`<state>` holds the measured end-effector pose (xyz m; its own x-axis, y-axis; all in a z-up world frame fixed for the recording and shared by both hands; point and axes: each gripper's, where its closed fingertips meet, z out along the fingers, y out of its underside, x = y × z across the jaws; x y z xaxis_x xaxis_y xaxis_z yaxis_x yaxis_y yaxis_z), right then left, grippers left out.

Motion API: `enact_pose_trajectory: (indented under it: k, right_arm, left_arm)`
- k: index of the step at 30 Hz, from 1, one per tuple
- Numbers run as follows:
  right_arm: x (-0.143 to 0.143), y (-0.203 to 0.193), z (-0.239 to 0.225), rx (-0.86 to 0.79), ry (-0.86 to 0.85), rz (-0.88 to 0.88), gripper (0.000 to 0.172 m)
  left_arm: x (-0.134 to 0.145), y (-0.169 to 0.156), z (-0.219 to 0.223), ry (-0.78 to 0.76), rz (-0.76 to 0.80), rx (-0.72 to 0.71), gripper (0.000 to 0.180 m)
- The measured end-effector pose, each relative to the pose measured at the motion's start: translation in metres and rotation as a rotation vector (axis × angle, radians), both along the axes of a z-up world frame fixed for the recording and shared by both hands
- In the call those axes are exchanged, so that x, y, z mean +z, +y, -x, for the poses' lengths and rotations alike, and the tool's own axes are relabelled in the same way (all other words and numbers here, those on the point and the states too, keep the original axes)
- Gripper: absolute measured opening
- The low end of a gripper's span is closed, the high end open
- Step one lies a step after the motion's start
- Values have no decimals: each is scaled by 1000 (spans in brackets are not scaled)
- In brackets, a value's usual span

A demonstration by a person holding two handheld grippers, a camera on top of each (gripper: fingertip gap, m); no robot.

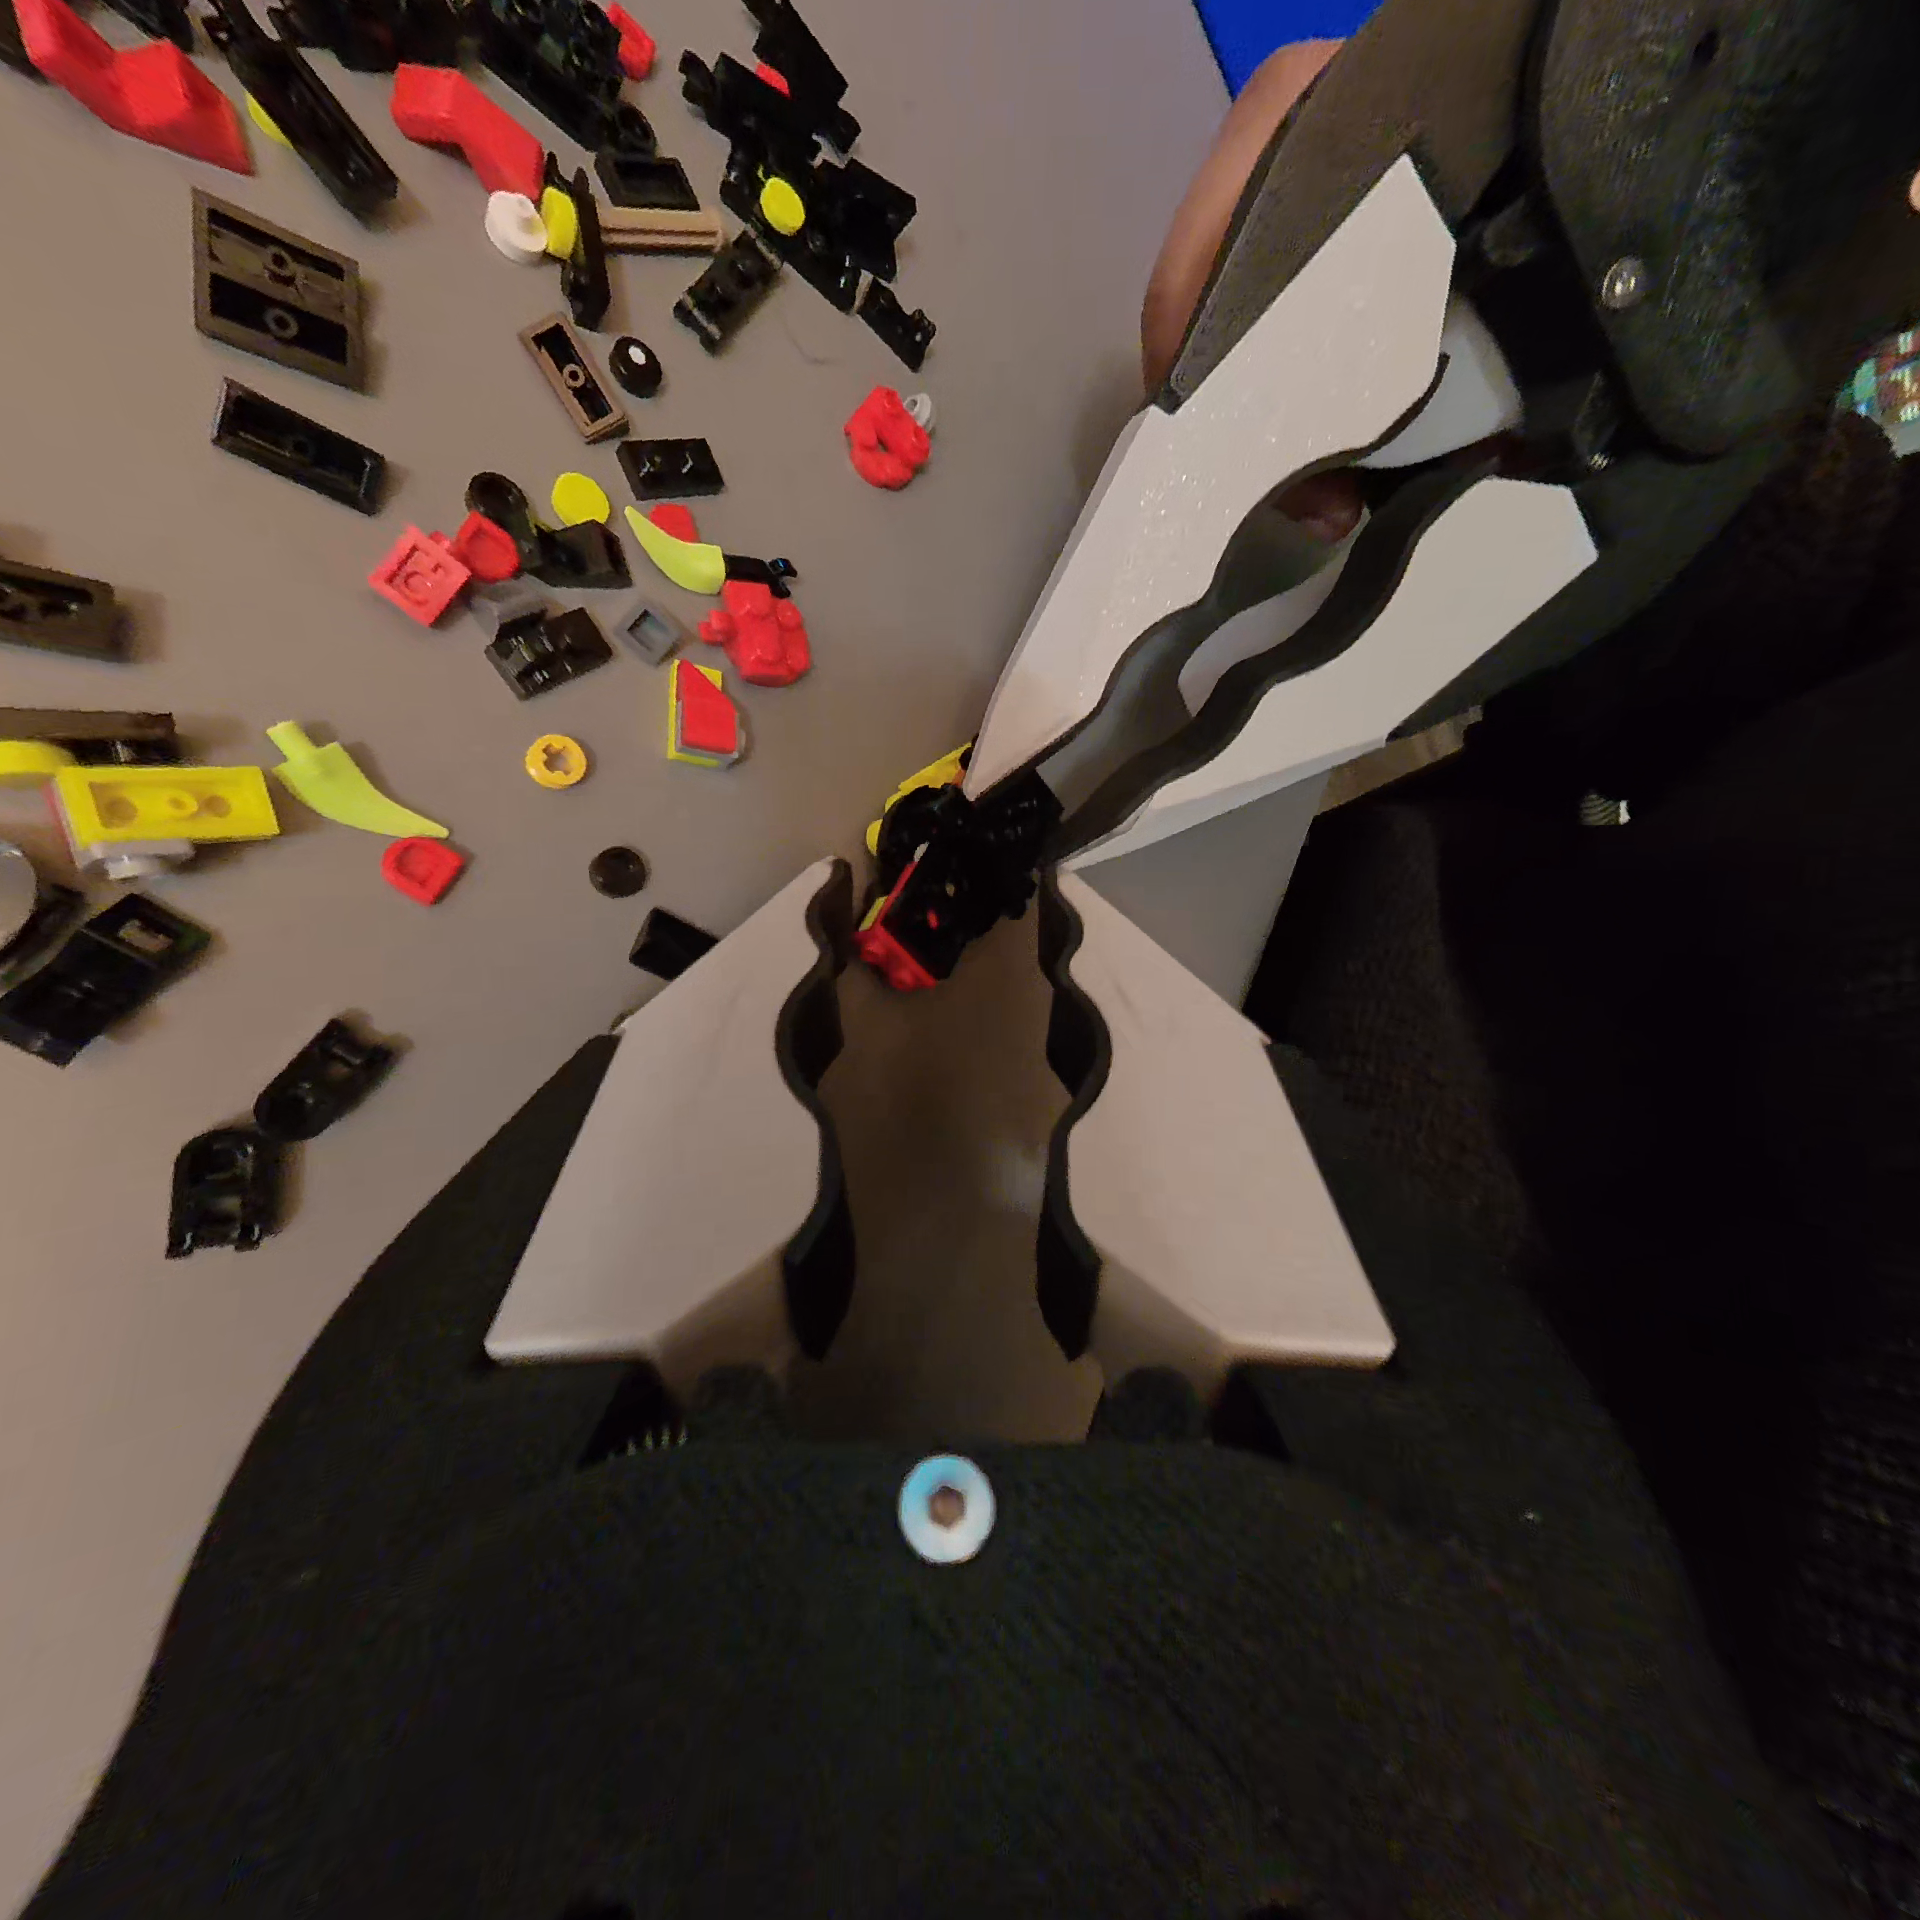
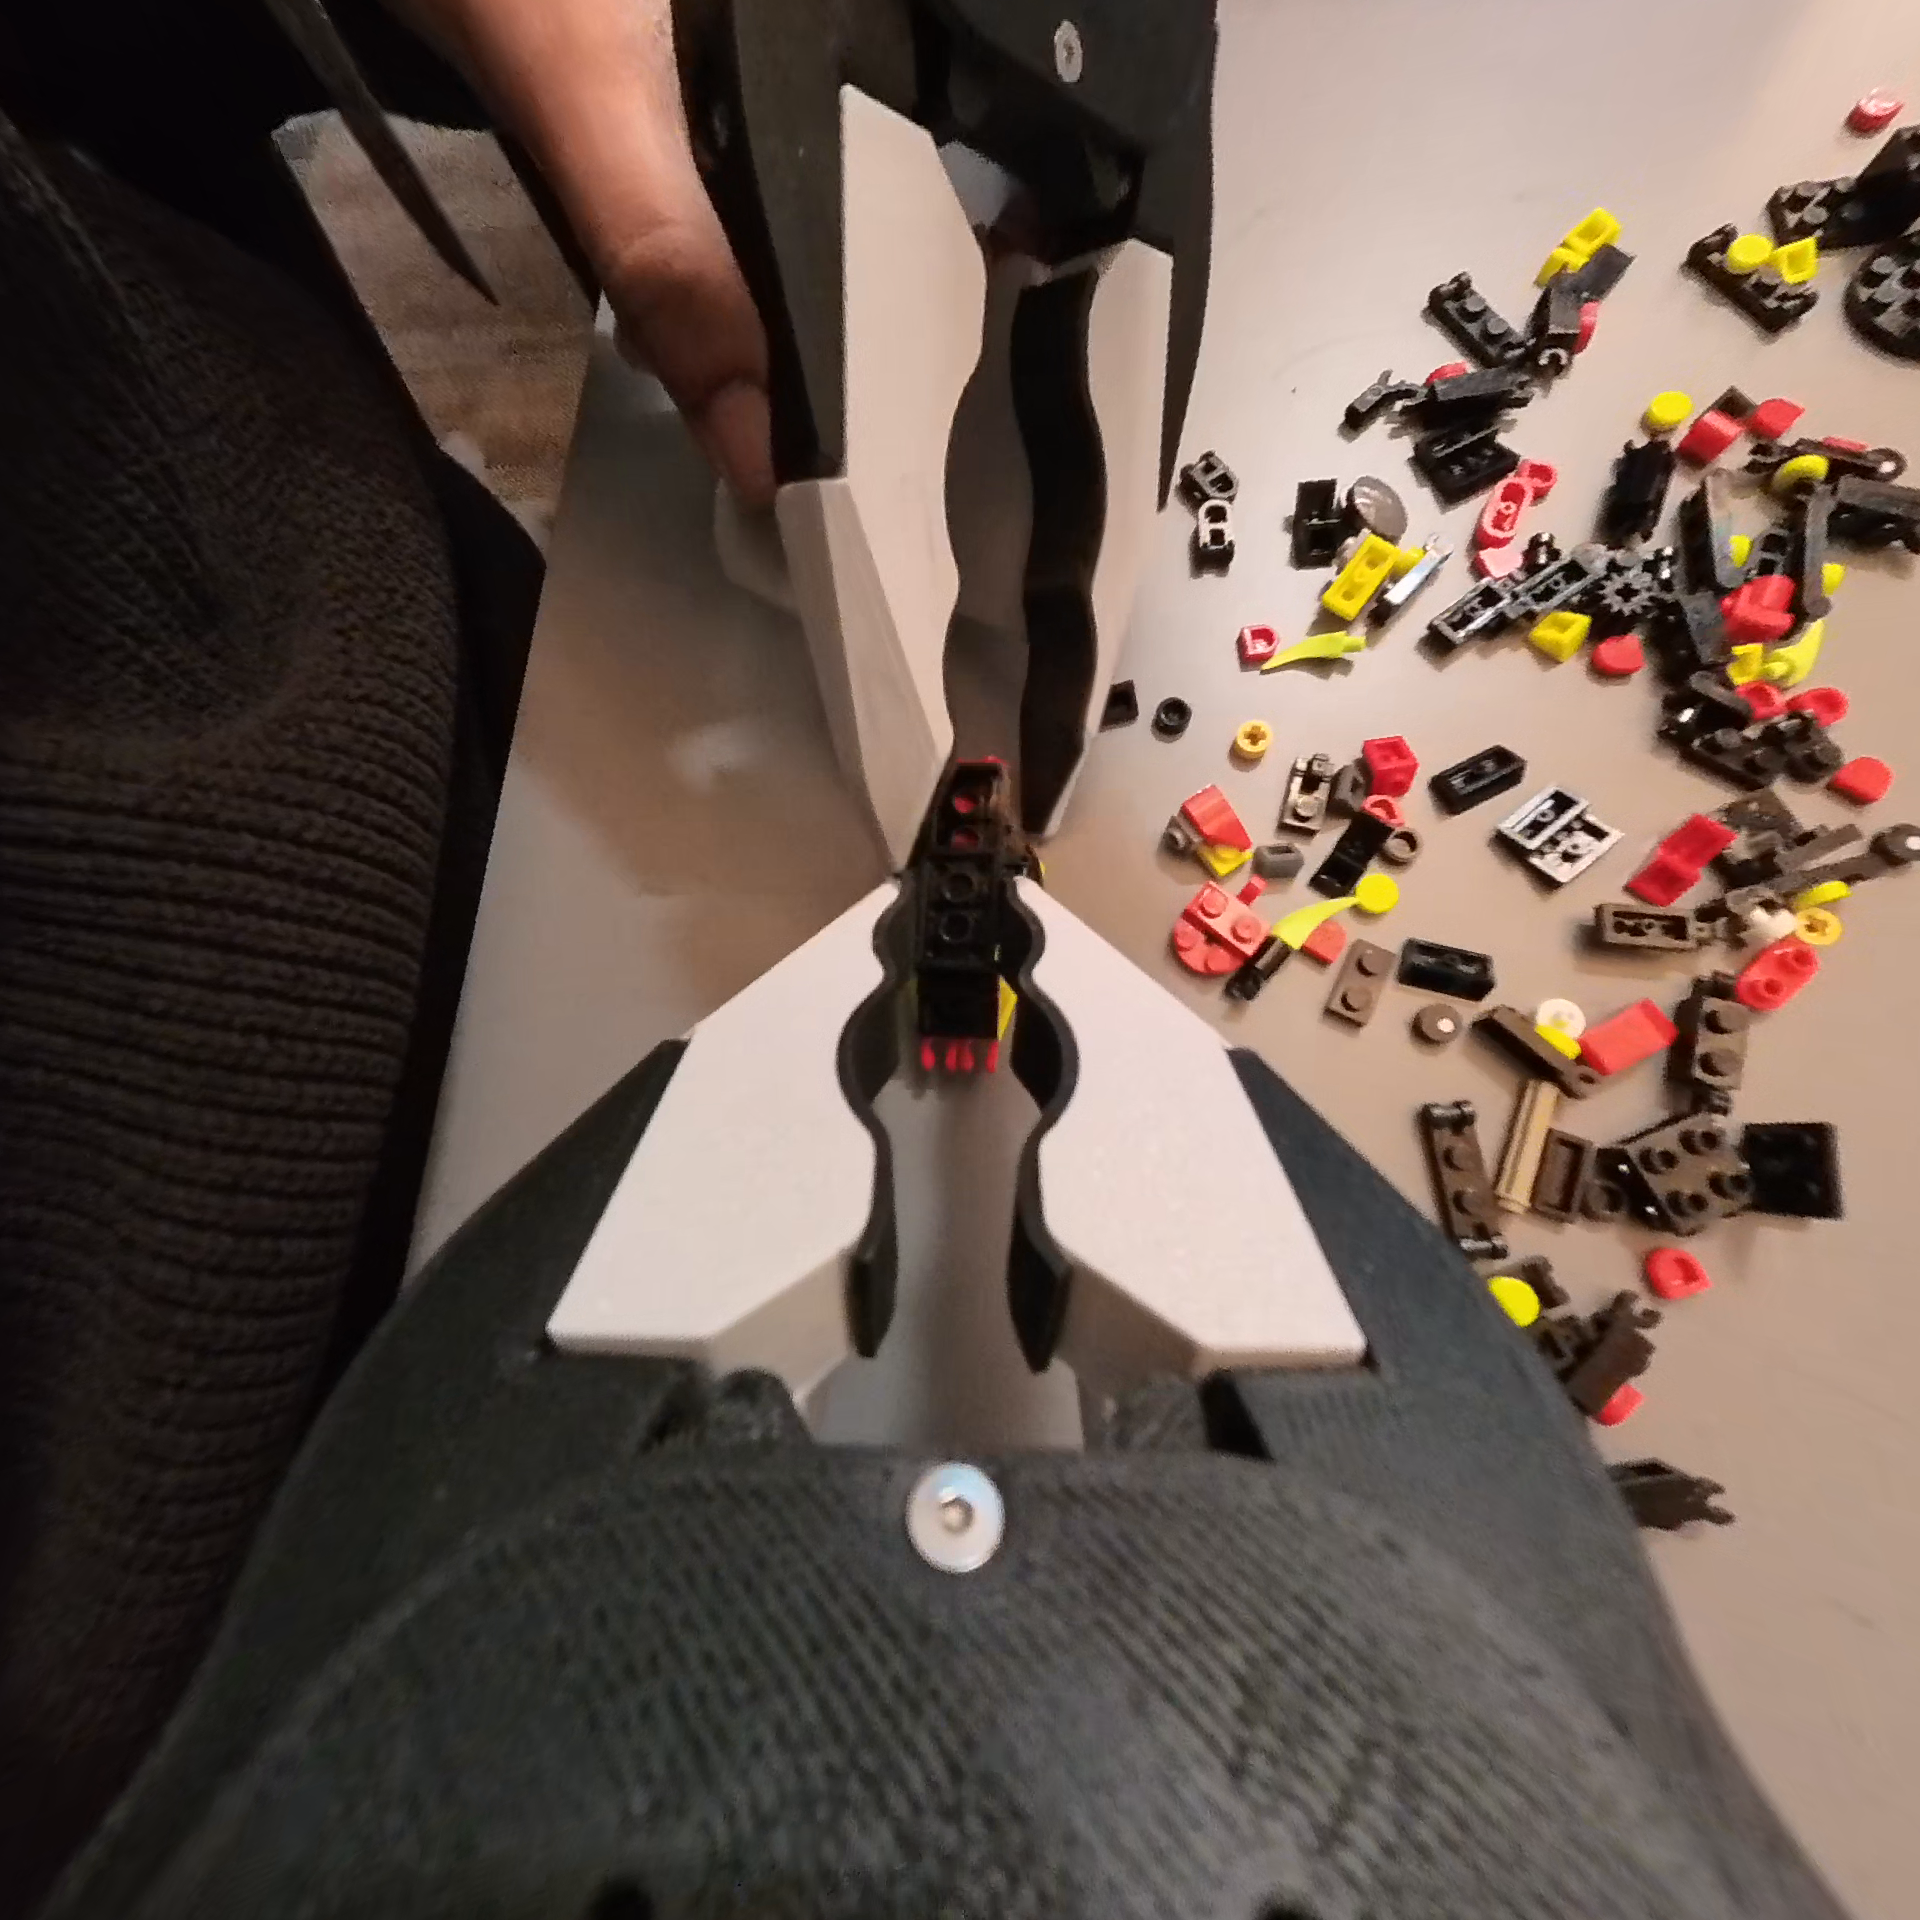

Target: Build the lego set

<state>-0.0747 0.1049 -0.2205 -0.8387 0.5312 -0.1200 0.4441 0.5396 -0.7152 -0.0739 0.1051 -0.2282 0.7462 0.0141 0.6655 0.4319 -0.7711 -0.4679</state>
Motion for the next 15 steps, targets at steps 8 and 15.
enact_pose_trajectory:
  k: [8, 15]
  right_arm:
    - [0, 0, 0, 8, 2, 0, 15]
    - [1, 0, 0, 3, 24, 20, 14]
  left_arm:
    - [1, 2, -1, -90, 21, 53, 30]
    - [1, 2, -2, -91, 25, 56, 29]
